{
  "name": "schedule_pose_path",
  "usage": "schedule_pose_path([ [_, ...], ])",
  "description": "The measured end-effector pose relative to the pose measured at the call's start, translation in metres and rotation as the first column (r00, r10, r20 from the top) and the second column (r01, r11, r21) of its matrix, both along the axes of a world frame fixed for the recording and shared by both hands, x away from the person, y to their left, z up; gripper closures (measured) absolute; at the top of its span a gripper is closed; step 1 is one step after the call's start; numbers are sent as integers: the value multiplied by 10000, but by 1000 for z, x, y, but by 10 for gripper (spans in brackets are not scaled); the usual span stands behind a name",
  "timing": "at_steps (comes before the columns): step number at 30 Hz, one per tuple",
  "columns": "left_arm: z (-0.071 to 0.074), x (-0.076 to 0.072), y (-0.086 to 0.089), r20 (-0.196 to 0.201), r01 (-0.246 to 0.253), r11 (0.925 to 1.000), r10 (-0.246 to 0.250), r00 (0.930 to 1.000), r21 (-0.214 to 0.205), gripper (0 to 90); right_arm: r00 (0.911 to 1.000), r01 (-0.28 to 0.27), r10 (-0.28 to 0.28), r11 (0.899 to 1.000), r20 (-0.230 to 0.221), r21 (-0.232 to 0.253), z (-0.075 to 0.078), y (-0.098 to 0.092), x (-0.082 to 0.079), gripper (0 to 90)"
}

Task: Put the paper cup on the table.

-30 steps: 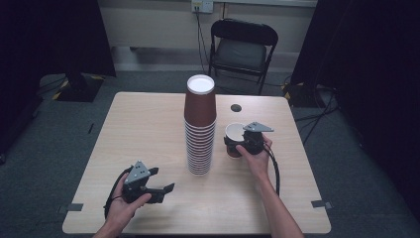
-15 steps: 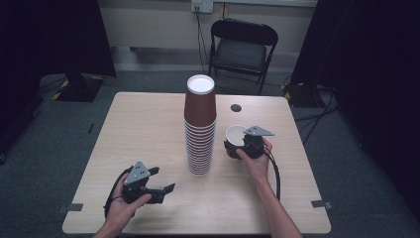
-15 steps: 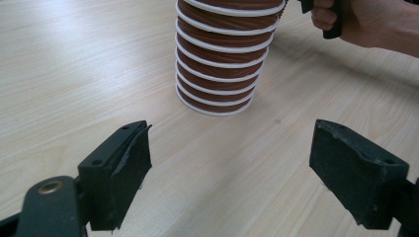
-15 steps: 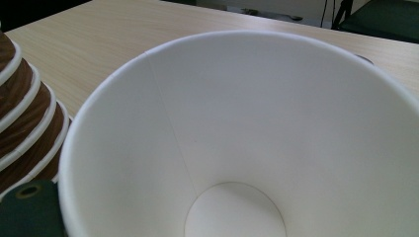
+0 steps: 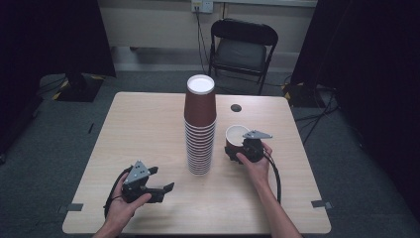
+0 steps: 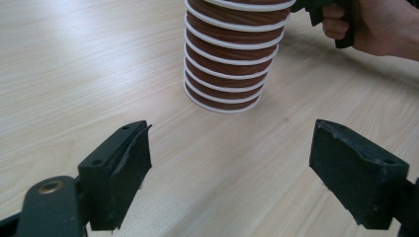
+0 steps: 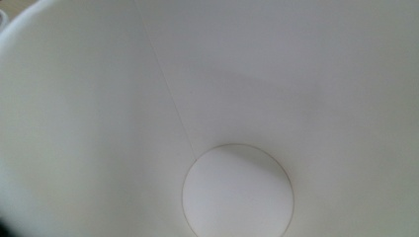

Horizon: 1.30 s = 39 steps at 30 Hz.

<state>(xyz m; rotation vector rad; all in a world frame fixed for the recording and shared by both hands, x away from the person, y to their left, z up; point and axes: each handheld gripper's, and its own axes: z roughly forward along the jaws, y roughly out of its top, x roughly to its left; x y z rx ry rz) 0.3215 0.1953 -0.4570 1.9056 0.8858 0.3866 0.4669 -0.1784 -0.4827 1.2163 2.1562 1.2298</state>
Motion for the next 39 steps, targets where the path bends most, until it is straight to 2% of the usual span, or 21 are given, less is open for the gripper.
schedule_pose_path([
  [6, 0, 1, 1, -86, -122, 9999, 122, 9999, 5, 158, 9999, -23, 21, 9999, -163, -100, 0, -1, -4, 128],
  [7, 0, 1, 1, -110, -146, 9999, 146, 9998, -1, 158, 9997, -43, 40, 9999, -227, -96, 0, -2, -4, 128],
  [8, -1, 2, 1, -121, -179, 9998, 179, 9998, -24, 158, 9988, -84, 80, 9999, -492, -91, 0, -3, -5, 130],
  [13, 0, 2, 2, -94, -231, 9997, 230, 9997, -44, 158, 9979, -151, 152, 9999, -627, 25, 0, -6, -6, 130],
  [14, -1, 3, 2, -138, -262, 9996, 261, 9996, -64, 158, 9978, -159, 151, 9998, -646, -112, 1, -7, -7, 131],
  [19, 1, 2, 3, -48, -480, 9988, 481, 9988, 23, 158, 9966, -183, 175, 9998, -803, -90, -2, -11, -10, 132],
  [21, 2, 2, 4, 77, -510, 9986, 509, 9987, 104, 158, 9967, -244, 228, 9995, -777, -205, -2, -10, -14, 131],
  [27, 2, 3, 6, -3, -643, 9979, 643, 9979, -56, 158, 9966, -284, 265, 9993, -780, -234, 4, -16, -20, 132],
  [31, 2, 3, 7, -33, -669, 9977, 668, 9978, -84, 158, 9974, -124, 110, 9997, -718, -189, 7, -23, -25, 132],
  [34, 3, 1, 8, -150, -738, 9973, 737, 9972, -46, 158, 9967, -89, 81, 9999, -804, -102, 7, -28, -27, 133],
  [37, 4, -2, 6, -4, -516, 9986, 516, 9987, 84, 158, 9969, 4, -9, 10000, -789, -55, 10, -34, -32, 135],
  [39, 3, -1, 5, 1, -549, 9983, 549, 9985, 203, 158, 9971, 66, -66, 10000, -760, -2, 14, -38, -36, 135],
])
